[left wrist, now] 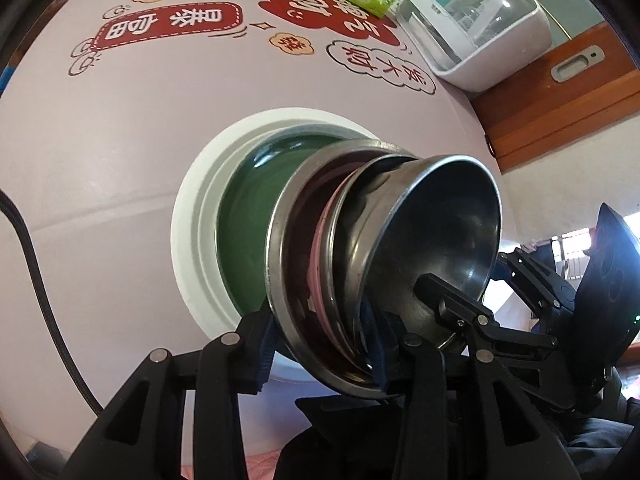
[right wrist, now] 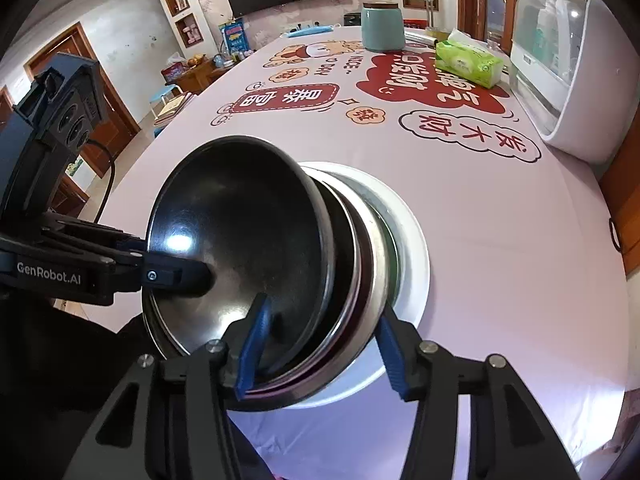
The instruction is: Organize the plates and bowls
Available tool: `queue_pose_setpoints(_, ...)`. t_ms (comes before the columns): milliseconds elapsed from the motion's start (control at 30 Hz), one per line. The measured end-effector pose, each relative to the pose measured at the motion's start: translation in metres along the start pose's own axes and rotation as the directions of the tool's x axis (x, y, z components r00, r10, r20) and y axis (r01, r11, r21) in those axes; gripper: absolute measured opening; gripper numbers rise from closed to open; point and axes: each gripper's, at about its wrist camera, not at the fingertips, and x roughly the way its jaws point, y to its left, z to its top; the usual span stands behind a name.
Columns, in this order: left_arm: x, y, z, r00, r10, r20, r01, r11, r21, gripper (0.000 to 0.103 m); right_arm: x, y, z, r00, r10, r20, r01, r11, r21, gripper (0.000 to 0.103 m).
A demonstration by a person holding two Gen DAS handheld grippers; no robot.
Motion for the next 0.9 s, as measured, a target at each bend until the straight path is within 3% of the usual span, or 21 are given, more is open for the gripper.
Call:
queue_pose_setpoints(400, -0.039, -0.001, -0.005, 0.989, 0.064, 0.13, -0.061, 0.998, -0.031, 0.04, -0.023, 0.003, 0.013, 0.997, -0.036, 0.071, 0.039, 0.998, -0.045, 0.066)
queue_pose_setpoints(567, -0.061, -0.011, -0.008, 0.967, 0.134, 0.215, -0.14, 0.99, 0.009, 0.049, -0.029, 0.003, 0.017, 0.992, -0.042, 0.117, 0.041, 0.999, 0.009, 0.07)
queue_pose_setpoints(733, -0.076, -0.021, -0.012, 0.953, 0.199, 0.23, -0.207, 0.978, 0.011, 0.057, -0.045, 0.003, 0.021, 0.989, -0.053, 0.141, 0.042, 0.996, 0.082, 0.07)
queue_pose_setpoints(900, -0.098, -0.031, -0.022, 0.919, 0.244, 0.31, -0.258, 0.966, 0.006, 0.065, -0.068, 0.004, 0.019, 0.976, -0.082, 0.2, 0.047, 0.984, 0.172, 0.08)
